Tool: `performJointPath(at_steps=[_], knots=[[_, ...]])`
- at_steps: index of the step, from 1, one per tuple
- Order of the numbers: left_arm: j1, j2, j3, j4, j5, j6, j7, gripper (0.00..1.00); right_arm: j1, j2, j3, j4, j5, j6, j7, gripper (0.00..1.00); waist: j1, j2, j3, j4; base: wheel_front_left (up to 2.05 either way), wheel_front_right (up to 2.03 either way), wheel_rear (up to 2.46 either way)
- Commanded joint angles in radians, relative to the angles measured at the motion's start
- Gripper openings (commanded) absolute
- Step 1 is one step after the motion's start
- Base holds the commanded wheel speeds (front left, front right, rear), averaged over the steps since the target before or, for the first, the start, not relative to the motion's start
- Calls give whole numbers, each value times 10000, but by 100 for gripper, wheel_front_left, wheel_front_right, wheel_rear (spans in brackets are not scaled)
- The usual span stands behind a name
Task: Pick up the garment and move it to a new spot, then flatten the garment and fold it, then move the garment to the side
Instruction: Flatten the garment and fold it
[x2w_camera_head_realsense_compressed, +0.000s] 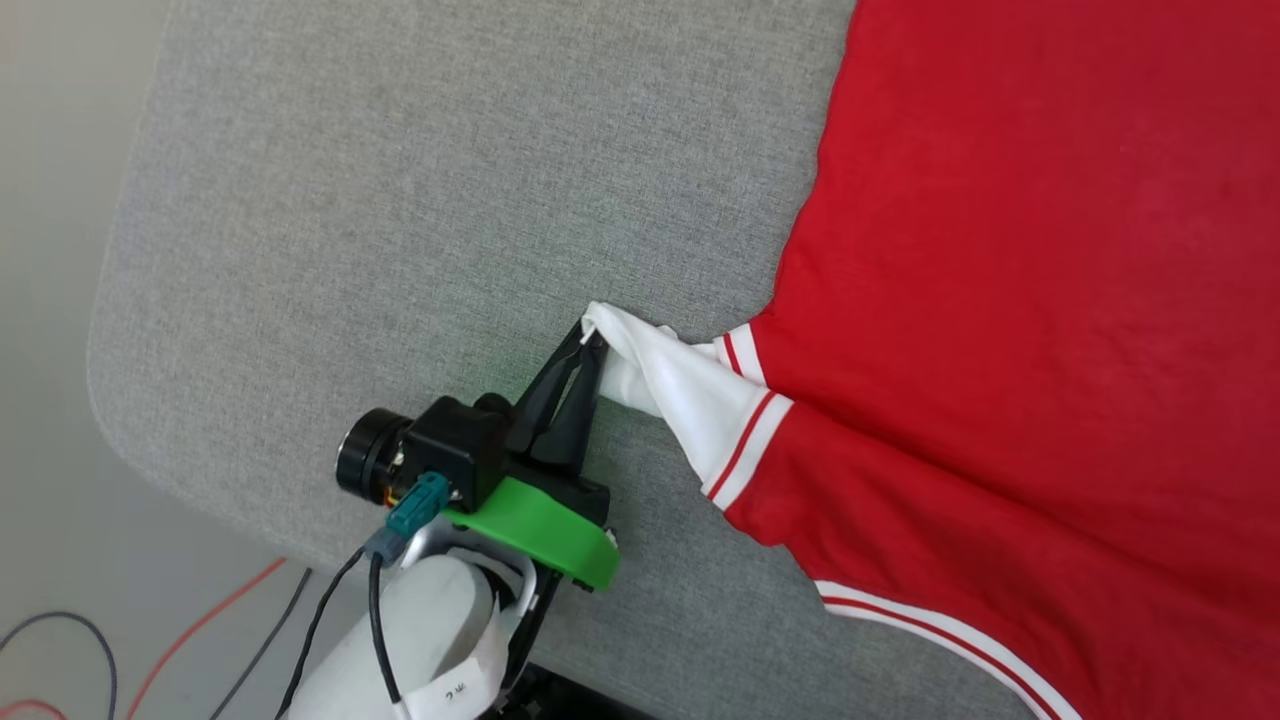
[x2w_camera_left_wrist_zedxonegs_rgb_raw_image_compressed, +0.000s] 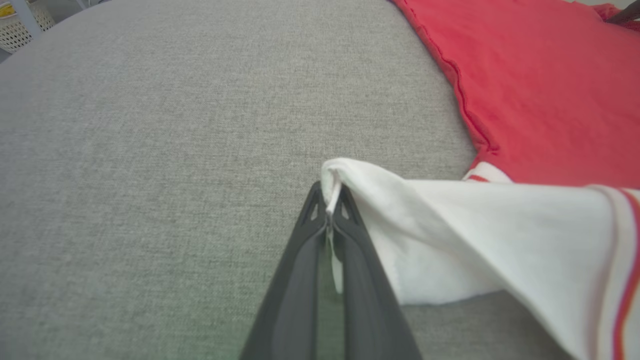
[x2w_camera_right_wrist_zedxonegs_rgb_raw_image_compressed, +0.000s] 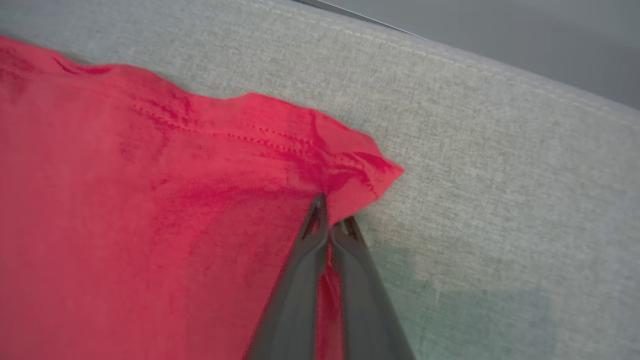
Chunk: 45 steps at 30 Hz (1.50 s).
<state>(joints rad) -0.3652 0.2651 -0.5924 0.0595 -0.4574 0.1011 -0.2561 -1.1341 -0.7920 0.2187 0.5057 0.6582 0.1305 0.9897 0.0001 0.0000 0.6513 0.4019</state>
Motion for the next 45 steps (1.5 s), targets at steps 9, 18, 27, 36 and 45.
performJointPath(at_steps=[9, 18, 27, 36, 45], knots=[[1162, 490, 701, 411, 83, -4, -57, 0, 1561, -602, 1614, -847, 796, 2, -1866, 0, -1, 0, -2473, -1563, 0, 0, 0], [1994, 947, 1006, 566, -220, 190, -4, 0, 3883, -2008, 2557, -2344, 2251, 2, -3462, 0, -1, 0, -3812, -2513, 0, 0, 0], [2790, 1189, 1209, 415, -492, 479, 40, 0, 7449, -3102, 2361, -2998, 3243, 2, -4436, 0, -1, 0, -4330, -3225, 0, 0, 0], [3042, 1298, 1276, 209, -606, 636, 88, 0, 11200, -2489, 2142, -2972, 4127, 2, -4554, 0, -1, 0, -4317, -3411, 0, 0, 0], [3038, 1343, 1238, 177, -656, 689, 185, 0, 11483, -2054, 1260, -3213, 3954, 2, -4986, 100, -1, 0, -4322, -3482, 0, 0, 0]])
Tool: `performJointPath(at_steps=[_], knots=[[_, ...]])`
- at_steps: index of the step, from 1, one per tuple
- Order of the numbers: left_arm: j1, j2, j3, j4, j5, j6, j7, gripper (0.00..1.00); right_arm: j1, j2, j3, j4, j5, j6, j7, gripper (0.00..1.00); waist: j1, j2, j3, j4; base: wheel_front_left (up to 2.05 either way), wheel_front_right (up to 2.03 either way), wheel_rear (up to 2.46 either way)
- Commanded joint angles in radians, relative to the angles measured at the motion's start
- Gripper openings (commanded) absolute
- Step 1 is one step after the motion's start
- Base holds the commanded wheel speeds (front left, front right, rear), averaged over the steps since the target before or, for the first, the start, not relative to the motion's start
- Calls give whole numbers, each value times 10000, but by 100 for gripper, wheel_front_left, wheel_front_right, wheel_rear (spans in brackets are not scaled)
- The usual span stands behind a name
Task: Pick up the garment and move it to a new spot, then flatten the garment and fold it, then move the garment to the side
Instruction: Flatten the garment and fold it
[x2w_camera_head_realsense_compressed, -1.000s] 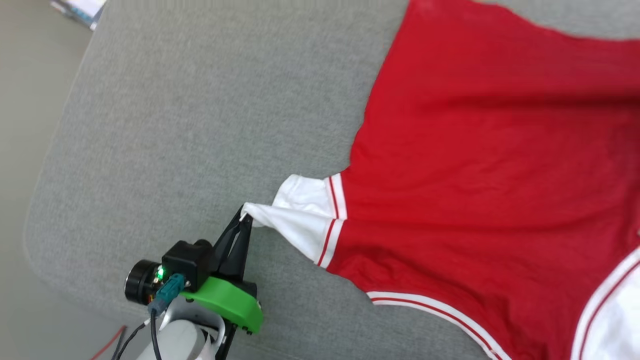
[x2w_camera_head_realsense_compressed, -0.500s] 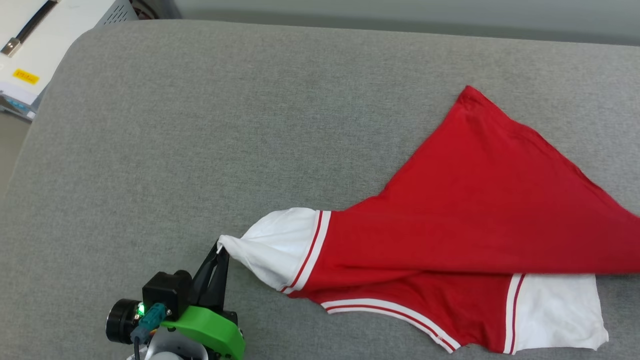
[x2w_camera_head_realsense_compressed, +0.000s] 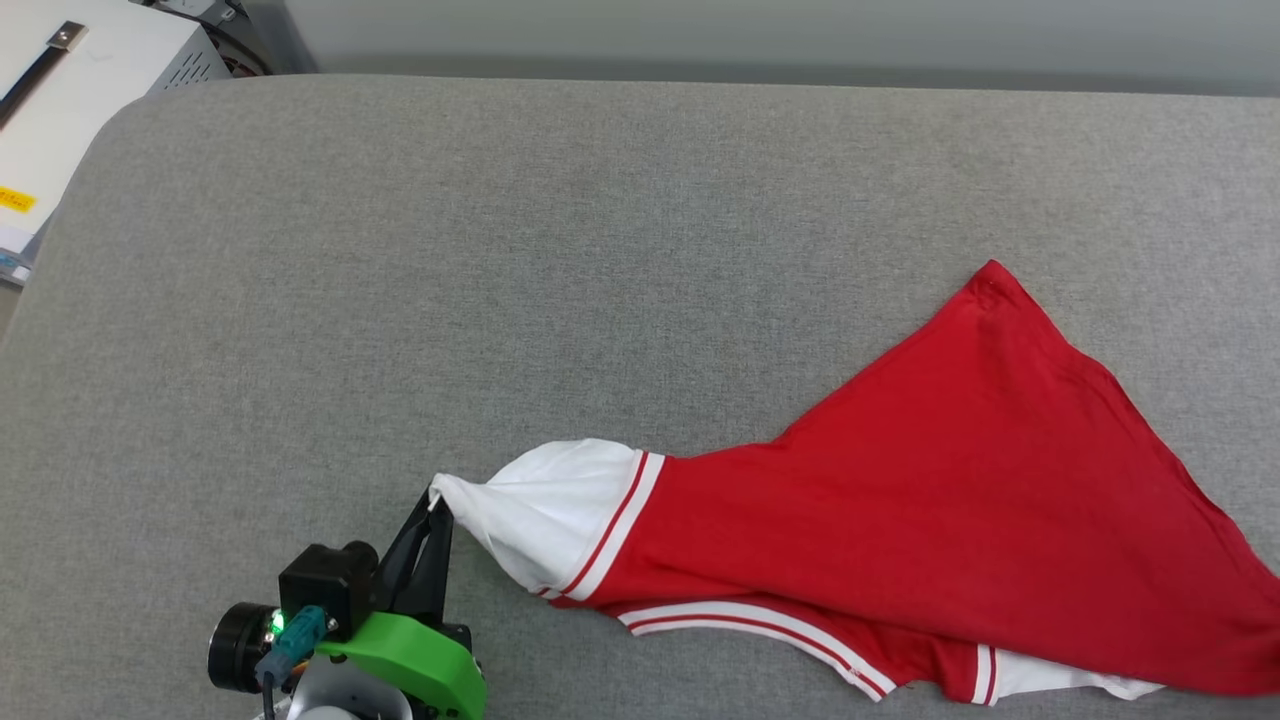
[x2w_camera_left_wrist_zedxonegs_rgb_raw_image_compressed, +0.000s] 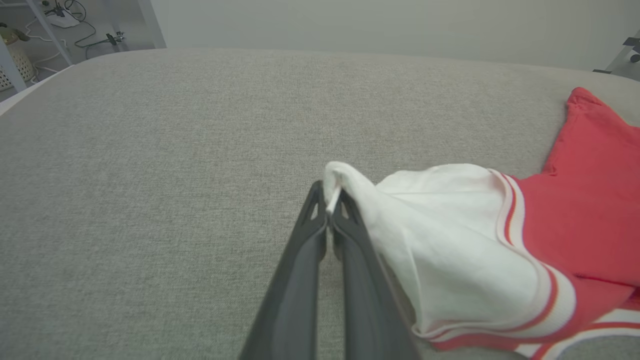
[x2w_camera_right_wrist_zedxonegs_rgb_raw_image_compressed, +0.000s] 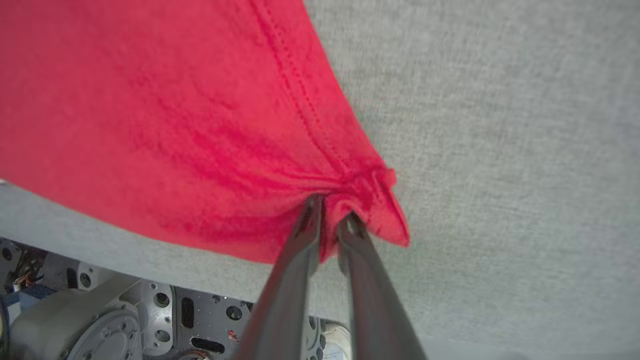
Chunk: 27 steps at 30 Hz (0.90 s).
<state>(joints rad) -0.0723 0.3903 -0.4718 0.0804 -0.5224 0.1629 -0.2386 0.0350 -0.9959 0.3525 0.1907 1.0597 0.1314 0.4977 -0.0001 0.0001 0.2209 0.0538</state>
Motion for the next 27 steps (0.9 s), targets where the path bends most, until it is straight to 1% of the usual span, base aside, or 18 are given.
performJointPath(at_steps=[1, 7, 9, 12, 15, 18, 21, 24, 27], knots=[[103, 92, 18, -57, 0, 81, 21, 0, -331, -65, -307, -203, -52, -7, -85, 100, 1, -1, -36, 1, 0, 0, 0], [-45, 57, -116, -287, 97, 111, 78, 0, -1217, -419, -1565, -1408, -397, -7, -278, 100, 1, -1, 65, 218, 0, 0, 0], [-164, 16, -169, -360, 144, 115, 93, 0, -1710, -402, -1843, -1862, -611, -7, -234, 100, 1, -1, 193, 311, 0, 0, 0], [-372, -72, -261, -433, 212, 95, 101, 0, -2551, -243, -1880, -2414, -1045, -7, 35, 100, 1, -1, 418, 473, 0, 0, 0], [-634, -184, -386, -440, 282, 17, 97, 0, -3622, 43, -1424, -2798, -1520, -7, 679, 100, 1, -1, 686, 709, 0, 0, 0], [-905, -311, -473, -419, 350, -42, 71, 0, -4683, 323, -720, -2800, -1900, -7, 1591, 100, 1, -1, 956, 964, 0, 0, 0], [-1163, -443, -565, -393, 426, -113, 31, 0, -5844, 727, 54, -2325, -2198, -7, 2662, 100, 1, -1, 1234, 1220, 0, 0, 0], [-1416, -593, -693, -359, 517, -205, -9, 0, -6882, 1097, 817, -1597, -2525, -7, 3589, 100, 1, -1, 1529, 1505, 0, 0, 0], [-1667, -775, -780, -330, 577, -288, -54, 0, -7580, 1378, 1364, -740, -2745, -7, 4084, 100, 1, -1, 1796, 1782, 0, 0, 0]])
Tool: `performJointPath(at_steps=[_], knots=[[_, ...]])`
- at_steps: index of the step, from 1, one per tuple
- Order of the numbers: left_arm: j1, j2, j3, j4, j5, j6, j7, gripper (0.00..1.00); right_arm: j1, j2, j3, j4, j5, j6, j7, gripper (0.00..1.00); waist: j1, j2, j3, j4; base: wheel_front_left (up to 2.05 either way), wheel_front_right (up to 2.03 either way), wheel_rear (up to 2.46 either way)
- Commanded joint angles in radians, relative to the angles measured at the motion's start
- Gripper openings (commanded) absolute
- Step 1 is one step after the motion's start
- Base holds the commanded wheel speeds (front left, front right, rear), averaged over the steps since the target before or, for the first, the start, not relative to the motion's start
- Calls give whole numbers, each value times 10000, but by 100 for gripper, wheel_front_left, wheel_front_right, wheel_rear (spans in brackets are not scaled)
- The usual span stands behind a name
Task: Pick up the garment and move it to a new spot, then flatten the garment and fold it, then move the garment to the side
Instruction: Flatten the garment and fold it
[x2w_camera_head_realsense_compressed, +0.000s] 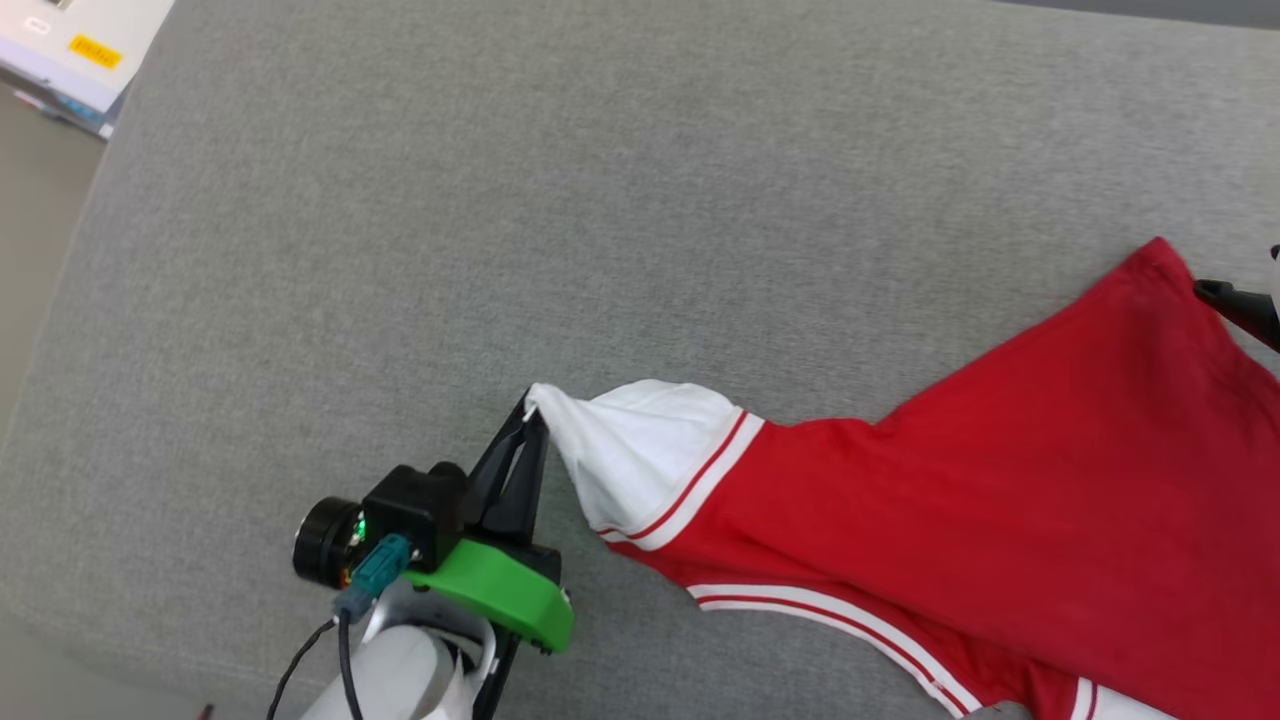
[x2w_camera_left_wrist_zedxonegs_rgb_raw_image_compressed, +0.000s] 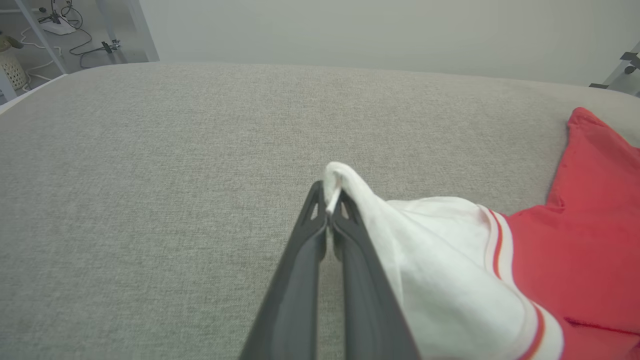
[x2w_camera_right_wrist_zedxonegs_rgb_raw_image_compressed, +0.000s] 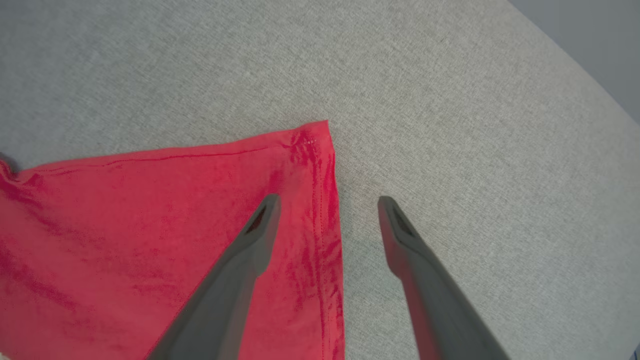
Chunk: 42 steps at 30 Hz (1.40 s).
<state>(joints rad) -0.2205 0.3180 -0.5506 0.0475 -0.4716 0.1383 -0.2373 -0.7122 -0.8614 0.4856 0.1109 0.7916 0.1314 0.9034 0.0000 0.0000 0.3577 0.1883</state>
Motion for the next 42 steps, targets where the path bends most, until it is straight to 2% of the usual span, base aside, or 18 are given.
performJointPath(at_steps=[1, 7, 12, 13, 14, 22, 29, 36, 42], knots=[[-294, -122, -35, 25, 95, -89, -82, 0, -318, 100, 177, 391, -138, -7, 105, 100, 0, 0, 532, 554, 0, 0, 0], [-805, -431, -169, 257, 227, -308, -156, 0, -690, 383, 937, 1906, -311, -7, -224, 100, 0, 0, 949, 946, 0, 0, 0], [-940, -595, -159, 551, 257, -437, -201, 0, -248, 424, 1780, 2436, 109, -7, -427, 100, 0, 0, 926, 958, 0, 0, 0], [-933, -607, -139, 624, 260, -459, -209, 0, -225, 425, 1904, 2409, 195, -7, -649, 47, 0, 0, 866, 918, 0, 0, 0], [-922, -611, -121, 684, 259, -479, -214, 0, -223, 433, 1954, 2408, 282, -7, -863, 0, 0, 0, 807, 882, 0, 0, 0], [-768, -362, 192, 1017, 317, -607, -237, 0, -664, 573, 1846, 2382, 591, -7, -3355, 0, 0, 0, -239, 360, 0, 0, 0], [-1074, 96, 580, 625, 483, -632, -238, 0, -597, 692, 1403, 2052, 567, -7, -5468, 0, 0, 0, -1216, -210, 0, 0, 0], [-2446, 578, 990, 63, 591, -764, 131, 0, -485, 801, 710, 1535, 470, -7, -6557, 0, 0, 0, -1536, -781, 0, 0, 0], [-4563, 849, 1170, -361, 829, -1077, 847, 0, -1060, 976, -26, 1090, 215, -7, -6715, 0, 0, 0, -997, -1205, 0, 0, 0]])
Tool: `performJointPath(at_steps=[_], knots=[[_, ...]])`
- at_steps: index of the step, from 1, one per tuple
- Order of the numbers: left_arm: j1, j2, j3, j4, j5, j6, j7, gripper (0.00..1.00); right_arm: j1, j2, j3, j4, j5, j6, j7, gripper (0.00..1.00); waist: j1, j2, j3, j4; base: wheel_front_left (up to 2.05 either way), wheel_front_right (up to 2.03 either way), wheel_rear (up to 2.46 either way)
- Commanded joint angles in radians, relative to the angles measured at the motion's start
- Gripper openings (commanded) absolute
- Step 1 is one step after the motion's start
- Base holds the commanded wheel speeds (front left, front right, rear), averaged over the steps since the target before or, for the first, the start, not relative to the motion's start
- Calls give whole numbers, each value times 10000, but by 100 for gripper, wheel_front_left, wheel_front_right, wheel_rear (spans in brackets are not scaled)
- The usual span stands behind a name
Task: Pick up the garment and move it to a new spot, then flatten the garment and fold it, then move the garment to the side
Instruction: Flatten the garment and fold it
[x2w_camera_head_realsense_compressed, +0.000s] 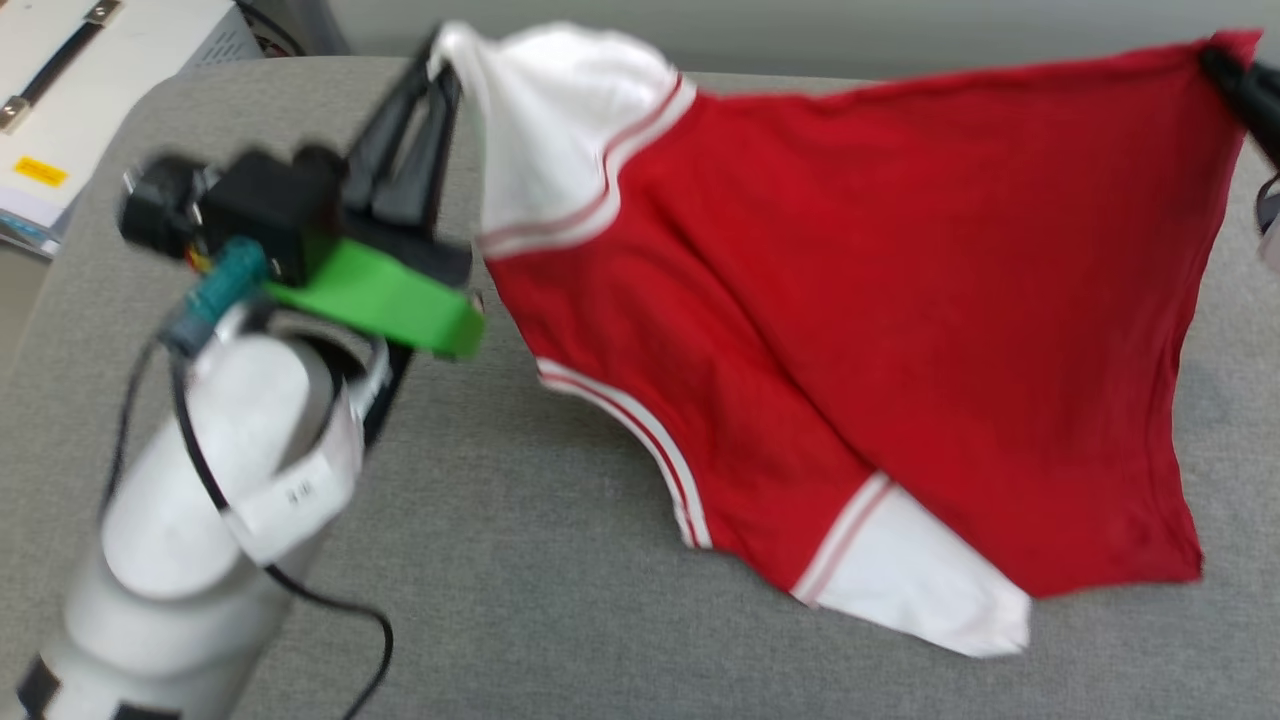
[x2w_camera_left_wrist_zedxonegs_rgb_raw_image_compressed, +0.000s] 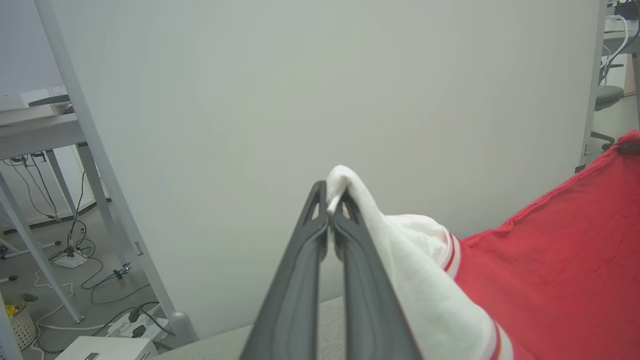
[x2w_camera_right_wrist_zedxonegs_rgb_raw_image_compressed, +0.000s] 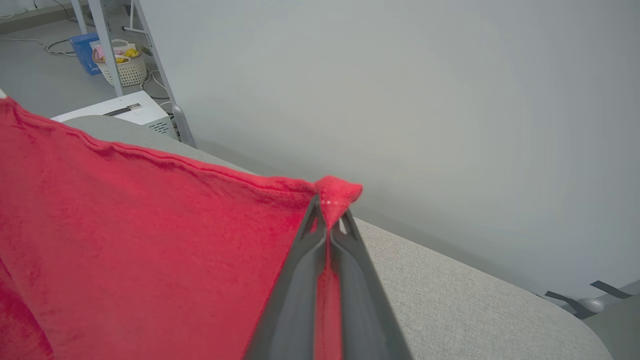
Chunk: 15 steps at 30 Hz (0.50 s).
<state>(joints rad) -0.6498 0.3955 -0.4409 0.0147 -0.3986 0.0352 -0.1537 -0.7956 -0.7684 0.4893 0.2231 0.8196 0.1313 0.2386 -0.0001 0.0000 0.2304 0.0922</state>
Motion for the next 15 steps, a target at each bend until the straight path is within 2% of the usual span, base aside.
performJointPath(at_steps=[1, 8, 15], knots=[[-674, 101, 114, -23, 110, -130, 107, 0, -395, 85, -186, -73, -125, -6, -69, 0, 1, 0, 432, -298, 0, 0, 0], [-4464, 51, 109, 554, 398, -920, 954, 0, -2648, 477, -1148, -150, -550, -6, 222, 0, 1, 0, 1996, -541, 0, 0, 0], [-8360, -13, 132, 1680, 706, -1368, 1412, 0, -5677, 998, -1543, 376, -1363, -6, 544, 0, 1, 0, 3298, -706, 0, 0, 0]])
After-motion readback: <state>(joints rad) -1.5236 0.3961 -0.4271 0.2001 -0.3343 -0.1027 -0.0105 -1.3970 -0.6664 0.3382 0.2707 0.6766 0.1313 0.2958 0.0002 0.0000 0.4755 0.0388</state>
